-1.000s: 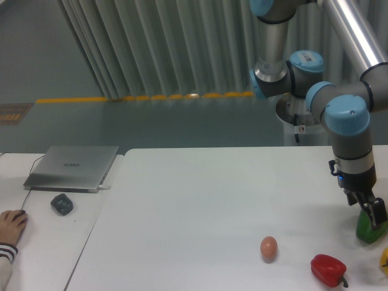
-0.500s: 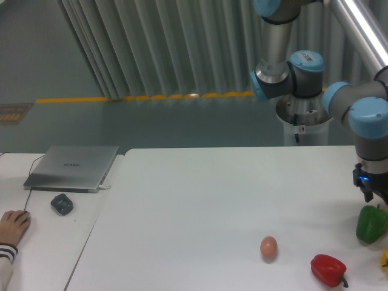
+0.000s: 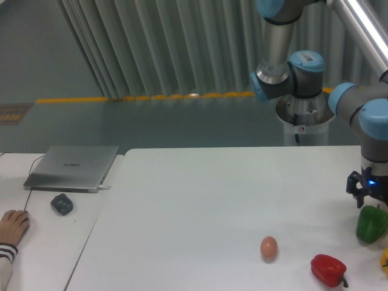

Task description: Place the green peppers in a basket

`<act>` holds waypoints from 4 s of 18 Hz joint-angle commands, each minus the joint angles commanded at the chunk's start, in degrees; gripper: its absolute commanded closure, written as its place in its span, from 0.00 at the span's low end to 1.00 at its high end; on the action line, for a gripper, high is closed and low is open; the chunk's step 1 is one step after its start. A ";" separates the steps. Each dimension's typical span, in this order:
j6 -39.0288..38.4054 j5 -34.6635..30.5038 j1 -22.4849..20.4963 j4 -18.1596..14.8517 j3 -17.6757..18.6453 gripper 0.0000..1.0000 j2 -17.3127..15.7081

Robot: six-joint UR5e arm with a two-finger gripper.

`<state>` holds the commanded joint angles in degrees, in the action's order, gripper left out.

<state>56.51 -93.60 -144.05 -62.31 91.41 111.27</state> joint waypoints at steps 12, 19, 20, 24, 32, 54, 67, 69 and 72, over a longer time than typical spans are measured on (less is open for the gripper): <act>0.17 -1.84 0.18 -0.09 -0.88 0.00 2.64; 0.44 -3.43 0.88 -0.26 -0.27 0.37 3.08; 0.53 -3.43 0.88 -0.52 -0.26 0.45 3.08; 0.96 -3.34 1.14 -5.70 -2.54 0.63 2.46; 15.42 -3.25 2.11 -12.31 -9.84 0.66 -0.26; 67.76 -2.90 -12.30 -5.54 -11.34 0.50 1.93; 63.73 4.20 -13.01 -5.27 -11.25 0.00 1.15; 61.97 6.93 -12.66 -5.45 -11.25 0.00 0.62; 56.80 7.30 -10.47 -5.54 -11.25 0.00 0.18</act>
<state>113.31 -86.31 -154.52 -67.85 80.16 111.45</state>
